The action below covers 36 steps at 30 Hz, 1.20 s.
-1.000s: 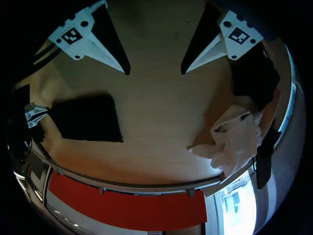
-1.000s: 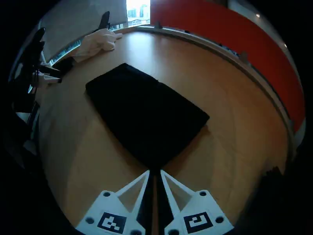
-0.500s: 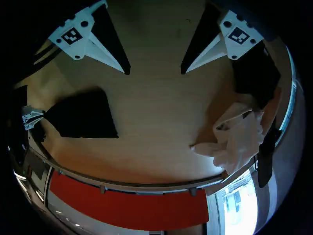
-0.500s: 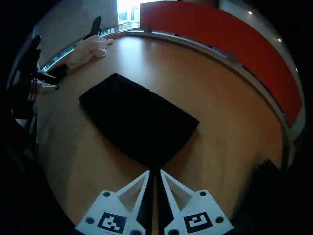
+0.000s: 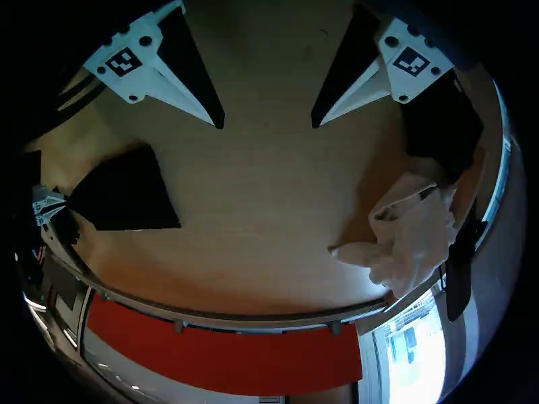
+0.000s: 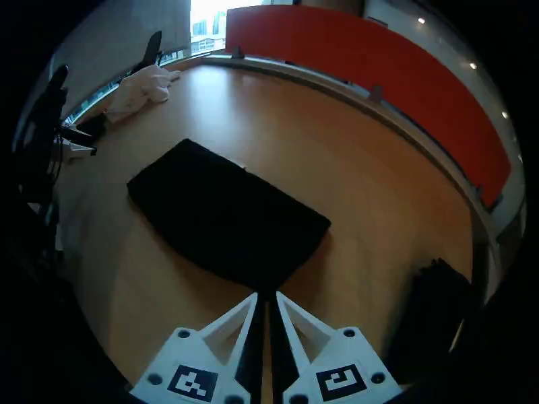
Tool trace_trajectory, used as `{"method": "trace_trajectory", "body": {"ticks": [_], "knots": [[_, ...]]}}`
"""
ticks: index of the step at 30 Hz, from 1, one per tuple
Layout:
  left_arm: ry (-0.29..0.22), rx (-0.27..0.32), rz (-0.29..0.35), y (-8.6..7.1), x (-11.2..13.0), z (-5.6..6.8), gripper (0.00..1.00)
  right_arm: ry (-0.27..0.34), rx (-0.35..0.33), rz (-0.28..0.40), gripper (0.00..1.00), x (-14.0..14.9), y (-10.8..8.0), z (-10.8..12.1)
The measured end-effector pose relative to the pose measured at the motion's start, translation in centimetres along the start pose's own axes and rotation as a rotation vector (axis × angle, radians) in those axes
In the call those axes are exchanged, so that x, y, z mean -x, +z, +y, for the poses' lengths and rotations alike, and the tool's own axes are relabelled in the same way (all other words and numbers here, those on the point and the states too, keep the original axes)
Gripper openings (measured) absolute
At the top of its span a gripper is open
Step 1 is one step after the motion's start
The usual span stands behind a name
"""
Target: Fold towel
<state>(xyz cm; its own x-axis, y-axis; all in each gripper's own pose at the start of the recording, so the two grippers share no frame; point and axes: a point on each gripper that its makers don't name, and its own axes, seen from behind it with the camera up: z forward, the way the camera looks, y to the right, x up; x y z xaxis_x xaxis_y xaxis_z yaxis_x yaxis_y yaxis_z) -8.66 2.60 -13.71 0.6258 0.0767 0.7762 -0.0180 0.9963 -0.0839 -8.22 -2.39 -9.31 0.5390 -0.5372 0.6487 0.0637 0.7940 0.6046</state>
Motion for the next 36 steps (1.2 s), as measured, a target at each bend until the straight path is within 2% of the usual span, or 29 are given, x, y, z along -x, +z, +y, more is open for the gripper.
{"method": "trace_trajectory", "body": {"ticks": [6,11,20,30,36], "knots": [[-0.002,0.003,0.001,0.0,-0.1,0.1,0.96,-0.008,0.000,0.011,0.05,-0.7,-0.4,0.1],[-0.004,0.003,0.002,0.0,0.0,0.0,0.96,-0.039,-0.008,0.031,0.05,-2.3,-0.7,-0.5],[-0.018,0.008,0.016,-0.2,-0.4,-0.1,0.96,-0.120,-0.030,0.095,0.05,-7.5,-1.9,-2.1],[-0.042,0.009,0.033,-0.8,-0.7,-0.7,0.96,-0.227,-0.095,0.157,0.04,-13.4,-2.1,-6.0],[-0.048,0.009,0.036,-1.1,-0.5,-1.1,0.96,-0.274,-0.141,0.162,0.04,-14.9,-1.2,-8.6]]}}
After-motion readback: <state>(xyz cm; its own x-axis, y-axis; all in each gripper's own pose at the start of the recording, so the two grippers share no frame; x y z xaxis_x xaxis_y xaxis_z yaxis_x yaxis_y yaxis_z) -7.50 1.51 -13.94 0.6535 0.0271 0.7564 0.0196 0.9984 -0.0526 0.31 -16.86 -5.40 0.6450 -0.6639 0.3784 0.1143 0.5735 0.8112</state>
